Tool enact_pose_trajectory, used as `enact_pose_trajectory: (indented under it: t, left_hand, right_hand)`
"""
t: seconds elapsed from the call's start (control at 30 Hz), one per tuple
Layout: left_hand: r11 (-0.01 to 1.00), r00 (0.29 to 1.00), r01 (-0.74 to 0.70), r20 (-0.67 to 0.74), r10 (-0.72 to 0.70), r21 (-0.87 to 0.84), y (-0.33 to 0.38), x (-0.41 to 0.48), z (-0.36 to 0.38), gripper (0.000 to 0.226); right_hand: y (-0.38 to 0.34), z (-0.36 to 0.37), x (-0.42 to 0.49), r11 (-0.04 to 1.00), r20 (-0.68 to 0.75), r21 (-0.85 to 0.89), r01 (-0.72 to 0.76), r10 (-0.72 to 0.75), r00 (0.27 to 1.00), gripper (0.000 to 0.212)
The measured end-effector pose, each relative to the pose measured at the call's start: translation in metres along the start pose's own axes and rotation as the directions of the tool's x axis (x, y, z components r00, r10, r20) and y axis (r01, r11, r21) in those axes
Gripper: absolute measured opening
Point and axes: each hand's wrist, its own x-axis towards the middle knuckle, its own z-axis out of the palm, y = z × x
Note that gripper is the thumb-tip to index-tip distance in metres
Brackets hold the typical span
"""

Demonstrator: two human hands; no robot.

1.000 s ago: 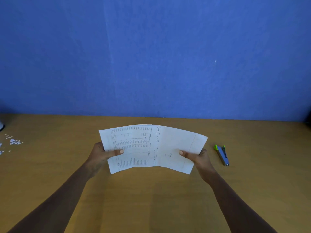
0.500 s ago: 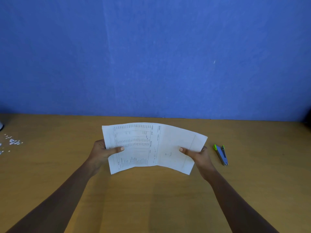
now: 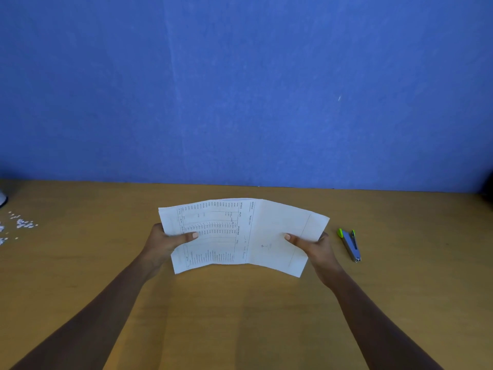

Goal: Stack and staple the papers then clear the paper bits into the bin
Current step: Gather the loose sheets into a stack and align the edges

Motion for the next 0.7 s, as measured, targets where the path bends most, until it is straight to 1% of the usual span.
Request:
enact_pose_trajectory:
  t: [0.2, 0.33, 0.43, 0.57, 0.63, 0.7]
  left_hand:
    - [0.999, 0.999, 0.038, 0.004, -0.038, 0.007, -0.005, -0.006, 0.004, 0.029]
    - [1.0, 1.0, 0.015, 0.012, -0.015, 0.01, -0.005, -0.009, 0.006, 0.029]
    - [0.999, 1.0, 0.019, -0.002, -0.019, 0.029, -0.003, -0.009, 0.008, 0.023]
    - [0.992, 1.0, 0.02, -0.014, -0.018, 0.126, 0.006, -0.007, 0.007, 0.016]
    - [0.974, 0.999, 0.004, -0.035, 0.004, 0.228, 0.014, -0.004, 0.007, 0.009]
    - [0.939, 0.999, -0.016, -0.03, 0.028, 0.344, 0.026, 0.0, 0.008, 0.005]
  right_hand:
    - [0.008, -0.002, -0.004, 0.999, 0.045, -0.024, -0.026, 0.027, 0.999, 0.032]
    - [0.012, 0.001, -0.006, 0.999, 0.015, -0.011, -0.044, 0.044, 0.999, 0.022]
    - [0.014, 0.003, -0.006, 0.999, 0.009, -0.029, -0.045, 0.045, 0.999, 0.021]
    - [0.015, -0.002, -0.003, 0.994, -0.045, -0.082, -0.068, 0.064, 0.997, 0.022]
    - [0.009, -0.002, 0.0, 0.986, -0.115, -0.167, -0.021, 0.001, 0.993, 0.03]
    - [-0.002, 0.001, 0.003, 0.942, -0.21, -0.319, 0.1, -0.173, 0.962, 0.042]
